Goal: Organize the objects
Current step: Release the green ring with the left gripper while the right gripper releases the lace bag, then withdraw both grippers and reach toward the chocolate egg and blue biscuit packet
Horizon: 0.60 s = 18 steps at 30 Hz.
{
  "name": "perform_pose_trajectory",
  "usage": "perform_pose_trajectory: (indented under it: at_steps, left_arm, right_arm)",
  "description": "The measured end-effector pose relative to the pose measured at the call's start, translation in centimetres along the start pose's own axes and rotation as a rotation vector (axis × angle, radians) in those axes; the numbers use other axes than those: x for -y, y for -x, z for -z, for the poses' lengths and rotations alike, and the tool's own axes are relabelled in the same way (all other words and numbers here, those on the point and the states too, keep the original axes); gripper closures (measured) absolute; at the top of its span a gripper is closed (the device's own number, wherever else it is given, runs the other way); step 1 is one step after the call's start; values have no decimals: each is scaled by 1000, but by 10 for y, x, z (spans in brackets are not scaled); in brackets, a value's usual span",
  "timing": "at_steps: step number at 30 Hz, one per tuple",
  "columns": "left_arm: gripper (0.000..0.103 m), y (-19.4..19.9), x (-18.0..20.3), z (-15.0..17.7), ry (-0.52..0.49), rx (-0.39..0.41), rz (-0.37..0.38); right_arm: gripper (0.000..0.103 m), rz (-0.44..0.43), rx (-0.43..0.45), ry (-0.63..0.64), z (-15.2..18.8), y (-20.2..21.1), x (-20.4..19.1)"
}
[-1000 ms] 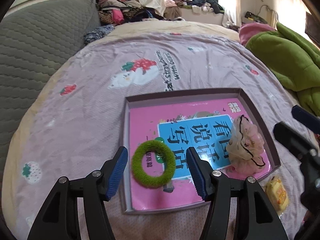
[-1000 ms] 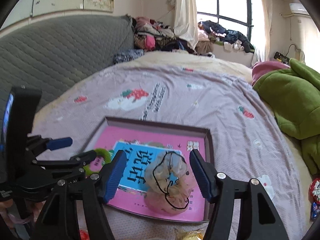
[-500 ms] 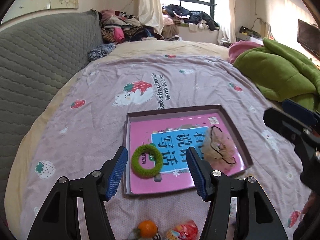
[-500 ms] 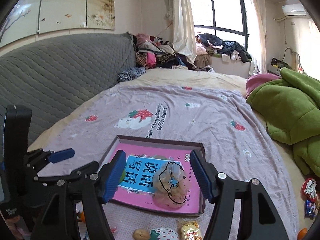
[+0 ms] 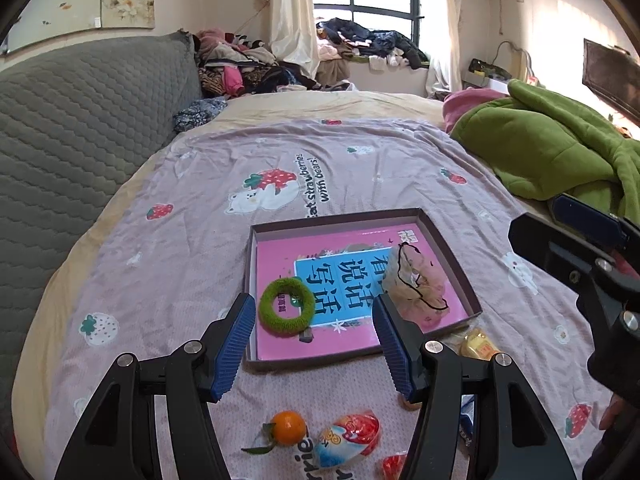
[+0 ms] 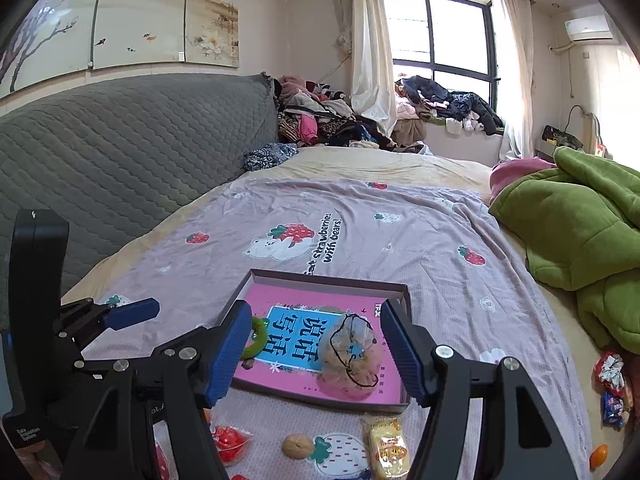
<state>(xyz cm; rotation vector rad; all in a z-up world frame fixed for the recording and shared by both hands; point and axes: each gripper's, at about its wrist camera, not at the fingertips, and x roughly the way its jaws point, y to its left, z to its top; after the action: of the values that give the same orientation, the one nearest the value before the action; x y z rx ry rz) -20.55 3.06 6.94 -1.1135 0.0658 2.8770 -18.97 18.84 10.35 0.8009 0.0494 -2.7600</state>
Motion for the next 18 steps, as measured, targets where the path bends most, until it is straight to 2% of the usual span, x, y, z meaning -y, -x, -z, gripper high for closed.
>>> perform_pose_trajectory:
  at_steps: [18]
  left_arm:
    - [40,28,-10,29,3,3,23]
  right_arm:
    - [37,3,-12,-7,31,40,-2]
